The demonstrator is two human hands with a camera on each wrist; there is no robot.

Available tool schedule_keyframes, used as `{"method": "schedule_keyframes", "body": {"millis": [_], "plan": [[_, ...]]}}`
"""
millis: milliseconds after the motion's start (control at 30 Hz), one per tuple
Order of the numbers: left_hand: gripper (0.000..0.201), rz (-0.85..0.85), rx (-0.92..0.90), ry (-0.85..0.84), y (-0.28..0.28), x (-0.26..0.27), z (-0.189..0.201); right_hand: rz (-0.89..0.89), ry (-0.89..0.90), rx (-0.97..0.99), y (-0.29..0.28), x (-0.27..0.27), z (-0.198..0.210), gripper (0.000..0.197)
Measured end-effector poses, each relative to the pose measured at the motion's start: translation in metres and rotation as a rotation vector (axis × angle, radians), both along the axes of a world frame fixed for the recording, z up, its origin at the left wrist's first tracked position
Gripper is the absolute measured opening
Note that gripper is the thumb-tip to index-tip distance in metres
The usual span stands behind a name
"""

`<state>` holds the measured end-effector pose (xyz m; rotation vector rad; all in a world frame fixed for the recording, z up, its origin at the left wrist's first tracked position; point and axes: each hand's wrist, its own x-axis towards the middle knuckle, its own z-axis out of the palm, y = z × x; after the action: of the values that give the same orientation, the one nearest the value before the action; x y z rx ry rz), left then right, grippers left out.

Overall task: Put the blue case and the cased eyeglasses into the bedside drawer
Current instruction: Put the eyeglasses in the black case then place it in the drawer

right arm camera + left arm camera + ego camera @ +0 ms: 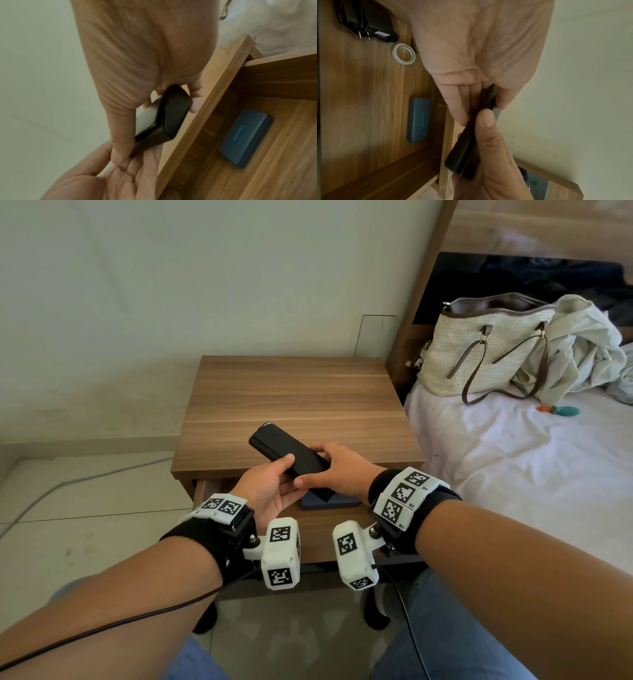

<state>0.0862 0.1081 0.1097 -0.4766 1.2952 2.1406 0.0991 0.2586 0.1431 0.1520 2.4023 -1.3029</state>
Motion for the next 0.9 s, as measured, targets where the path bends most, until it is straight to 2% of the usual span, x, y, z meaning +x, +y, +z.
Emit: {"method": "schedule_keyframes", "body": {"millis": [167, 333, 467, 600, 700, 800, 867, 900], "plan": [[0.025, 0.064, 0.03, 0.032, -0.001, -0.004, 0.004, -0.156, -0.078, -0.071, 0.006, -0.003, -0.004, 0.059], [0.011, 0.091, 0.011, 0.056, -0.005, -0.01, 0.007, -0.241, -0.159, -0.255, 0.014, -0.003, -0.008, 0.043], [0.007, 0.15, -0.024, 0.079, -0.012, -0.014, 0.009, -0.238, -0.17, -0.285, 0.022, -0.005, -0.012, 0.041], [0.013, 0.229, -0.119, 0.057, -0.026, -0.023, 0.005, -0.234, -0.214, -0.274, 0.033, -0.004, -0.019, 0.042], [0.007, 0.198, -0.243, 0.024, -0.032, -0.024, -0.001, -0.291, -0.256, -0.306, 0.041, -0.002, -0.026, 0.037], [0.007, 0.104, -0.343, -0.03, -0.029, -0.022, -0.012, -0.446, -0.294, -0.358, 0.047, -0.002, -0.035, 0.012], [0.007, 0.039, -0.396, -0.073, -0.027, -0.02, -0.019, -0.541, -0.35, -0.362, 0.05, -0.001, -0.042, 0.009], [0.014, 0.003, -0.424, -0.094, -0.025, -0.02, -0.023, -0.565, -0.387, -0.352, 0.052, -0.001, -0.046, 0.009]]}}
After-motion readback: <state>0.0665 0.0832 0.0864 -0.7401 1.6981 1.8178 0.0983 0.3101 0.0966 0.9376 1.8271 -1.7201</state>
